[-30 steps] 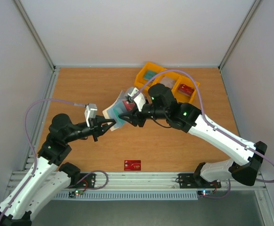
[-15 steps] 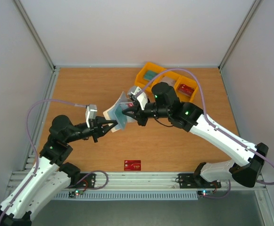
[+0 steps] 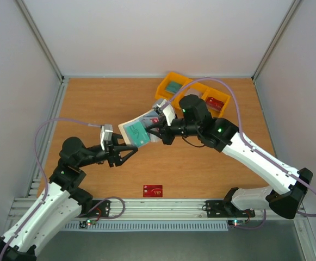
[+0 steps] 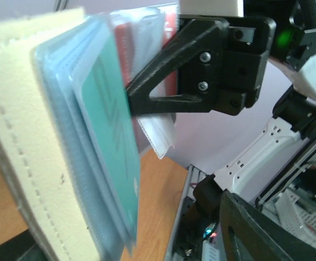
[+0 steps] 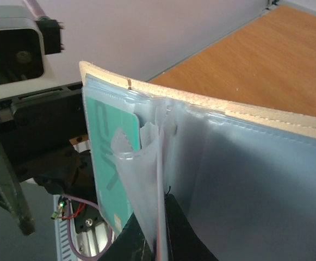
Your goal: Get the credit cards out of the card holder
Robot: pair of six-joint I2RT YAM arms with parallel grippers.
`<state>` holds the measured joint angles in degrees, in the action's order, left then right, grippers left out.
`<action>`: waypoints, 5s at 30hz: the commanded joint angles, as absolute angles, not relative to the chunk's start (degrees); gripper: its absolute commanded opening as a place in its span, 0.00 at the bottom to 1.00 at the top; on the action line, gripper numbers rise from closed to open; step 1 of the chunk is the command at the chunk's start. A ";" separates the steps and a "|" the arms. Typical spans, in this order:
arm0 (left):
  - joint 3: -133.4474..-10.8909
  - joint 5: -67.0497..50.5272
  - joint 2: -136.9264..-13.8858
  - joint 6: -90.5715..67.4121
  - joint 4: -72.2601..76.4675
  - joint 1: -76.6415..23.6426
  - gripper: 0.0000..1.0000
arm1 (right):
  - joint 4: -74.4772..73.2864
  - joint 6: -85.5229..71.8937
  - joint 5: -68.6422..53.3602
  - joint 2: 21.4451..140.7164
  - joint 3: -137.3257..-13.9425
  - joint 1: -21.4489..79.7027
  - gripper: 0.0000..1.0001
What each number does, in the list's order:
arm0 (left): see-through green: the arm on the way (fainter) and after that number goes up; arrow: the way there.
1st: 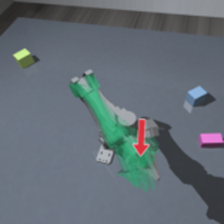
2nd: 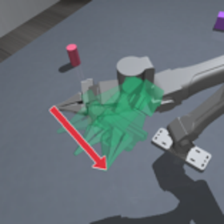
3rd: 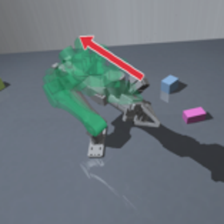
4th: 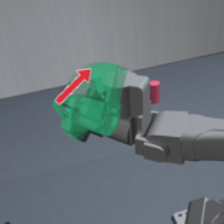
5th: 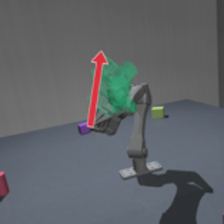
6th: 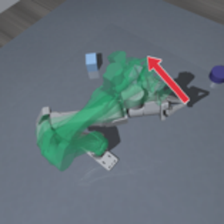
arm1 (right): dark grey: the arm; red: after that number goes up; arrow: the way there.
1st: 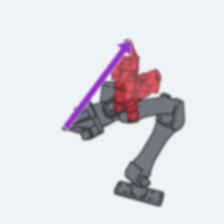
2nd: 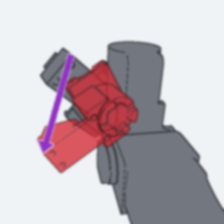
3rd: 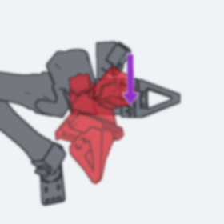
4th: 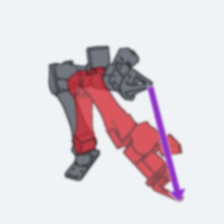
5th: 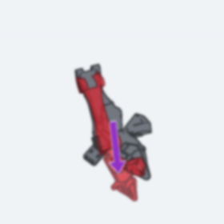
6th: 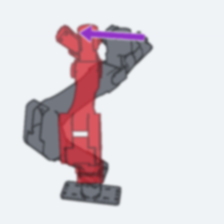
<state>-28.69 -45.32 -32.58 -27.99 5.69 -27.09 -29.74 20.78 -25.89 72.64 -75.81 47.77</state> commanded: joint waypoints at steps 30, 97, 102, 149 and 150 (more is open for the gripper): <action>-28.17 -40.46 -31.70 -30.61 6.95 -27.42 0.00 | -37.90 20.03 -33.92 69.85 -76.63 32.12 0.56; -26.88 -51.79 -31.52 -30.11 16.13 -28.21 0.00 | -37.87 26.33 -63.28 77.05 -79.98 40.33 0.10; -26.59 -51.22 -31.61 -30.72 16.78 -28.21 0.00 | -38.44 26.60 -66.19 77.17 -79.86 40.34 0.20; -26.27 -50.97 -31.68 -30.78 16.94 -28.56 0.00 | -36.51 25.66 -67.00 75.93 -77.11 38.97 0.01; -26.30 -50.98 -31.83 -30.80 17.03 -28.61 0.00 | -36.89 25.93 -67.05 75.78 -77.52 39.01 0.01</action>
<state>-26.85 -50.98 -32.23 -30.89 13.78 -28.47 -36.86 24.95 -65.84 77.34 -77.45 38.63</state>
